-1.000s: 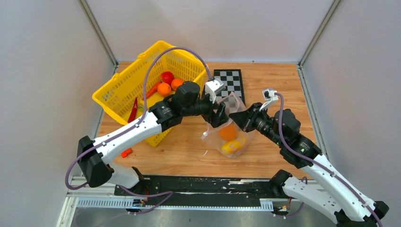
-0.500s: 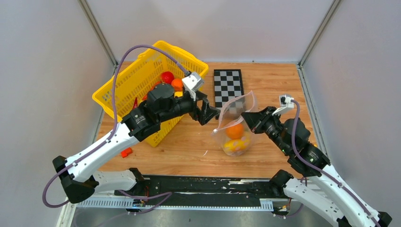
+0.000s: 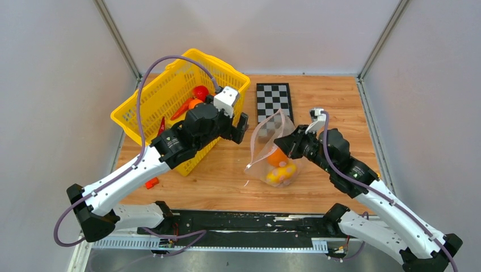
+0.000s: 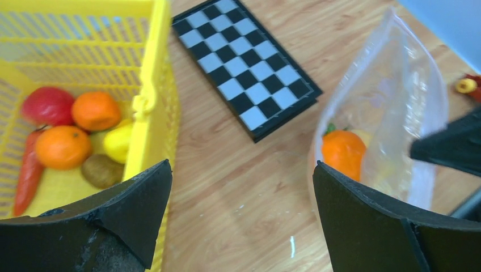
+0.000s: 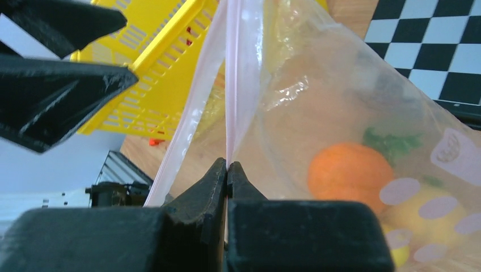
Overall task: Place the food in the zip-top bag and seal the zipper
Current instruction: Adjust the fake fruit in the bin.
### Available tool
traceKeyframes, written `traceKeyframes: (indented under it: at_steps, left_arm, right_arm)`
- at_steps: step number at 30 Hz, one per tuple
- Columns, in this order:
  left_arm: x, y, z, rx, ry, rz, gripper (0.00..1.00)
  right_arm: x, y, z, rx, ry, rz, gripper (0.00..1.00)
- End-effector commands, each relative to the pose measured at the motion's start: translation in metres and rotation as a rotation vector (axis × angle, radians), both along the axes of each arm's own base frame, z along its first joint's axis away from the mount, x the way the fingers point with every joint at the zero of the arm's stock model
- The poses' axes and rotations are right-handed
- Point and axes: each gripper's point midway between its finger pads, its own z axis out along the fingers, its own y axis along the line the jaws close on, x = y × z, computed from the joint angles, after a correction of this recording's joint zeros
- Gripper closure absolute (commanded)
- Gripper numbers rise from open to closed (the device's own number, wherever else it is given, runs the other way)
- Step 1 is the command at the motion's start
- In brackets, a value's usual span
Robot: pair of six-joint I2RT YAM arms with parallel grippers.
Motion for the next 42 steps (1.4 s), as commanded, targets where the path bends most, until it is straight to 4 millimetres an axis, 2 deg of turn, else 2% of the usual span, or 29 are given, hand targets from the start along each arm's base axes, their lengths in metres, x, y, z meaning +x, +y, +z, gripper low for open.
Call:
traceKeyframes:
  at_steps: [1,10,18,25,31,36,42]
  left_arm:
    - [0.018,0.039,0.006,0.049,-0.049,0.203,0.0]
    - [0.044,0.097,-0.005,-0.027,0.027,0.392,0.0]
    - [0.066,0.131,-0.019,-0.067,0.106,0.475,0.0]
    - [0.097,0.148,-0.038,-0.083,0.188,0.523,0.0]
    - [0.125,0.147,-0.064,-0.102,0.289,0.53,0.0]
    - [0.132,0.138,-0.087,-0.128,0.347,0.51,0.0]
    - [0.143,0.143,-0.108,-0.08,0.354,0.529,0.0]
  right_arm:
    - [-0.011,0.014,0.034,0.049,-0.092,0.116,1.0]
    - [-0.013,0.01,0.039,0.048,-0.115,0.109,1.0]
    - [-0.013,0.011,0.039,0.047,-0.115,0.115,1.0]
    - [-0.015,0.01,0.039,0.049,-0.115,0.119,1.0]
    - [-0.017,0.007,0.039,0.045,-0.115,0.114,1.0]
    - [-0.019,0.004,0.04,0.043,-0.114,0.111,1.0]
    - [-0.02,0.001,0.041,0.047,-0.12,0.103,1.0]
